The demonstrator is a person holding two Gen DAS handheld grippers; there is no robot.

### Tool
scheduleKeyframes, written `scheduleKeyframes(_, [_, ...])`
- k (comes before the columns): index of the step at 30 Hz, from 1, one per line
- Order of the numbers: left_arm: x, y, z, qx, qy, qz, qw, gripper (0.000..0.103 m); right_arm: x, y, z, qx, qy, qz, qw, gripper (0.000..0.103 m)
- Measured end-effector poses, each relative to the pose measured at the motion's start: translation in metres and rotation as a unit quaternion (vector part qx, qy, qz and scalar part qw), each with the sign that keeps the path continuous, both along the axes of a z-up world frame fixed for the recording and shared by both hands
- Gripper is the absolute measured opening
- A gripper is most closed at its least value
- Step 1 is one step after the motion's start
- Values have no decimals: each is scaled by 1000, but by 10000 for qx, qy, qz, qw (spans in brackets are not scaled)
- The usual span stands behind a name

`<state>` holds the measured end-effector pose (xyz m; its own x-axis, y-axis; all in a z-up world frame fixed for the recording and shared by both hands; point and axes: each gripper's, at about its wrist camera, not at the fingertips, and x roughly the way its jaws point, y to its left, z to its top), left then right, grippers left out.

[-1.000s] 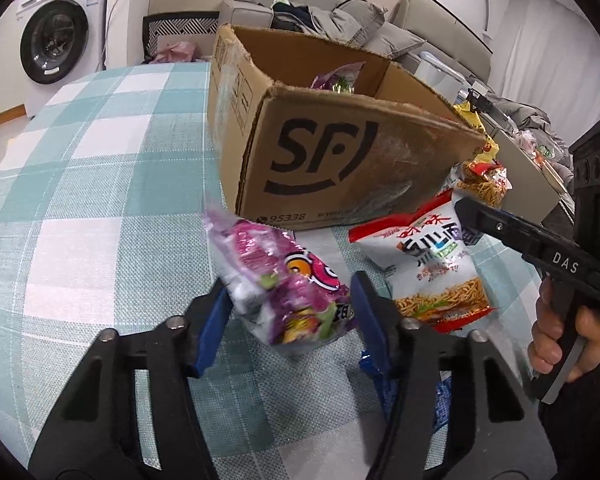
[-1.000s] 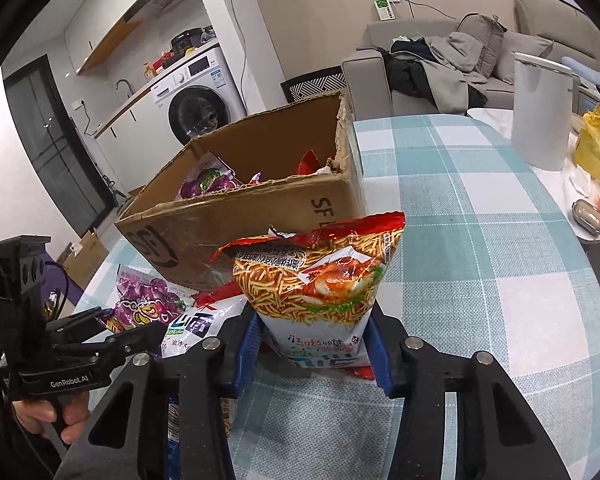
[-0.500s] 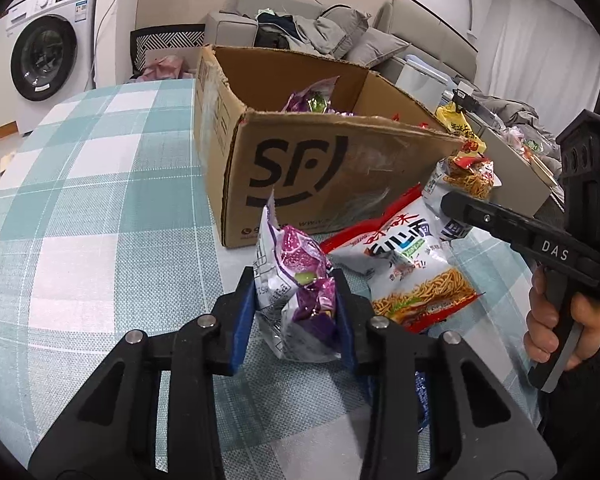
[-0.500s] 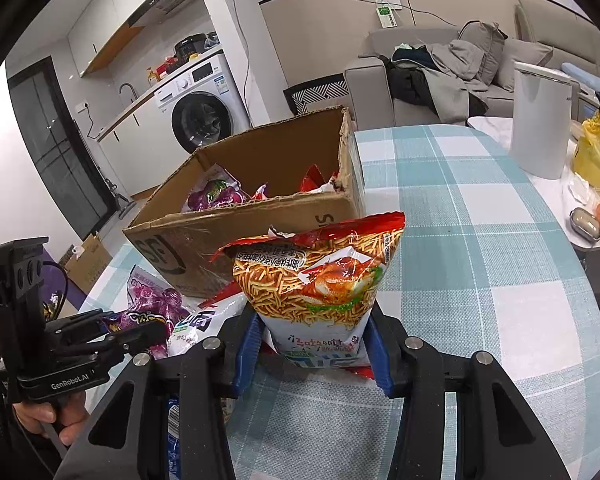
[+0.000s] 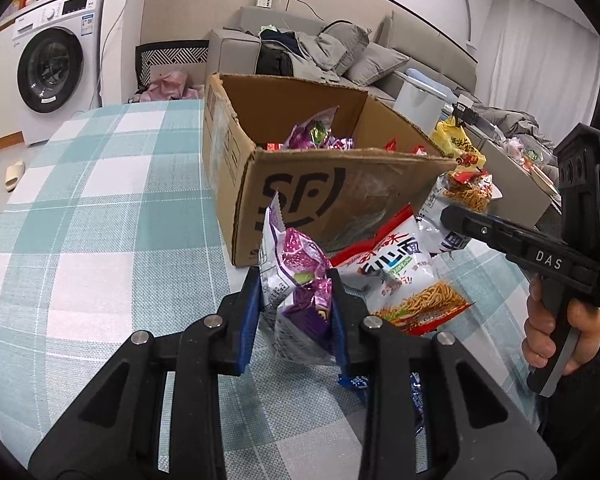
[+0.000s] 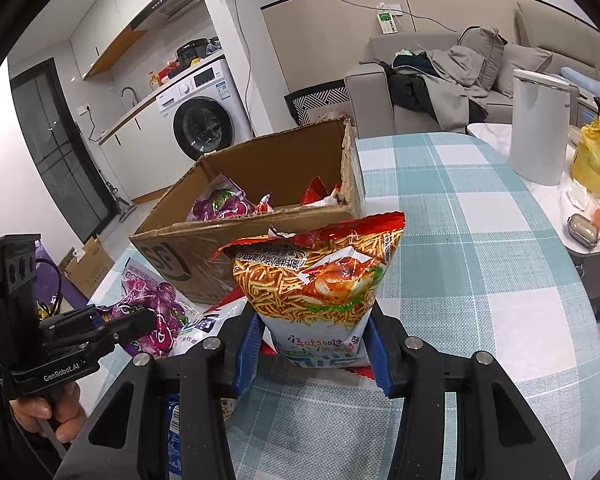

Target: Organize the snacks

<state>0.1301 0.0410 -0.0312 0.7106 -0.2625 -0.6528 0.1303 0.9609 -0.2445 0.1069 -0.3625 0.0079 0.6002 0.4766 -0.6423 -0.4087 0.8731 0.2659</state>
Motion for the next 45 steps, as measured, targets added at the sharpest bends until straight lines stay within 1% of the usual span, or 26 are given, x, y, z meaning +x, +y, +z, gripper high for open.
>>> scheduleKeyframes(6, [-8,2,12,-6,-138,29,9999,27,-4,-2,8,52,-102,6,9999,47])
scheduleKeyframes(17, [-26,-3,43,36,-516,53,9986,28,-15,-5,30,157,-319,44,9994,47])
scheduleKeyframes(25, [-38,-5,61,34,-714,83,9974,28,-24,-6,43,206,-478,45,9986,47])
scheduleKeyframes(39, [-48,-8,90,151,-1037,191,9943,28,-35,-10,59,304,-685,16,9972,47])
scheduleKeyframes(45, [-42,-11,102,174,-1154,214,9929,28,-35,-12,66,366,-764,-41,9964,47])
